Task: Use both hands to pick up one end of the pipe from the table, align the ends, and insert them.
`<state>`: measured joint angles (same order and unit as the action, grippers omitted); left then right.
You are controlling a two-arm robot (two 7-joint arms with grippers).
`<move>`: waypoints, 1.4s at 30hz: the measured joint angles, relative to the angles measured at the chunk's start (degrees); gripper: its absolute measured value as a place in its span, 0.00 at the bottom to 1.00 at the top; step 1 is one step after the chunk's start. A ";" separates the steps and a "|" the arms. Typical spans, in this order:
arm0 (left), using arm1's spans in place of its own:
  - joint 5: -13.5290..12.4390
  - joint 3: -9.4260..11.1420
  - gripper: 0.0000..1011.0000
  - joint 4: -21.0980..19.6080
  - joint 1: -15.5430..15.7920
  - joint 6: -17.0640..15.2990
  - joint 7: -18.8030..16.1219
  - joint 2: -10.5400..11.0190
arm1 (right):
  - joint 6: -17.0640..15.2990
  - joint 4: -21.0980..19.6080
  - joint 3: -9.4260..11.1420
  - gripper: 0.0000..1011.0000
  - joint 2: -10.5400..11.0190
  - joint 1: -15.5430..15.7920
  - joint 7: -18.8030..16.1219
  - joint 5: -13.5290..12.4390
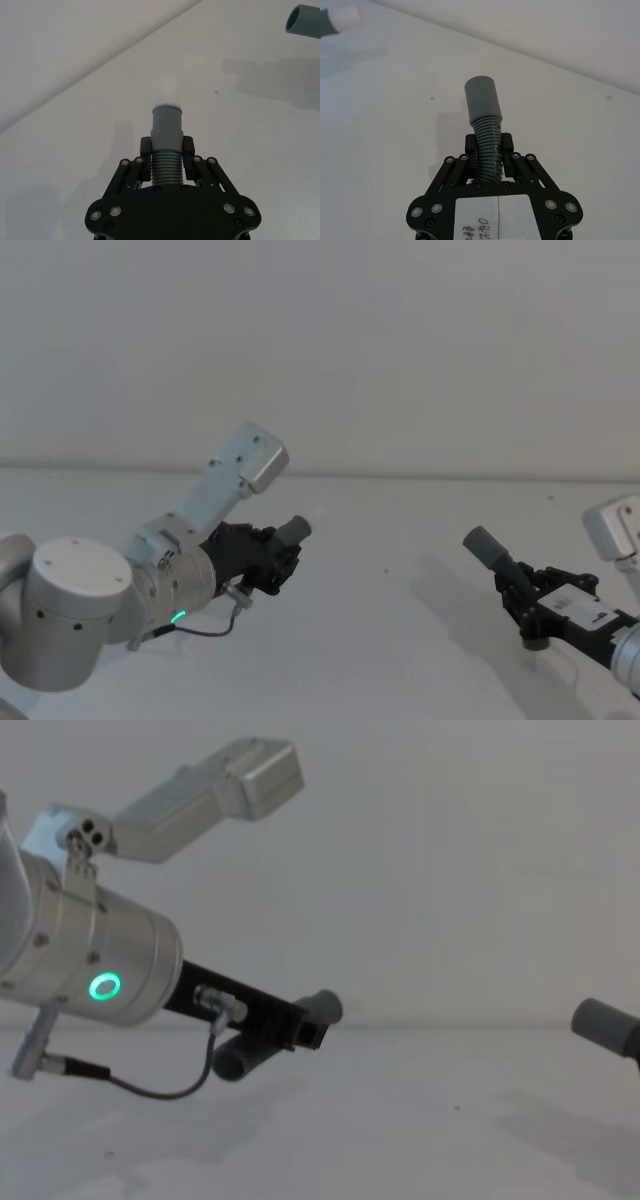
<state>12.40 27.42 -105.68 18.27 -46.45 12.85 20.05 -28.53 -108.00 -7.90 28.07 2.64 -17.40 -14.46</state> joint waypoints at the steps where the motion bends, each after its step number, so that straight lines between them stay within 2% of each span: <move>1: -0.05 0.12 0.35 -0.11 0.20 0.19 0.37 0.30 | 0.41 -0.24 0.26 0.28 0.89 0.19 -0.75 -0.04; 11: -0.69 1.66 0.35 -0.73 2.84 4.46 6.82 4.88 | 2.67 -1.65 1.84 0.28 7.29 1.66 -6.80 -0.96; 19: -1.17 3.18 0.34 -0.26 5.24 10.00 13.05 8.82 | 3.75 -2.80 2.37 0.28 11.24 2.09 -10.86 -1.86; 32: -2.80 6.53 0.34 1.45 9.60 20.39 22.37 14.18 | 4.61 -5.24 1.30 0.28 14.55 0.98 -14.45 -2.59; 42: -3.89 9.37 0.34 2.45 12.81 25.90 28.81 17.10 | 5.19 -6.93 0.04 0.28 15.73 0.05 -15.90 -2.88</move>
<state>8.51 36.80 -103.23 31.08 -20.55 41.66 37.15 -23.34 -114.93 -7.86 43.80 2.69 -33.30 -17.34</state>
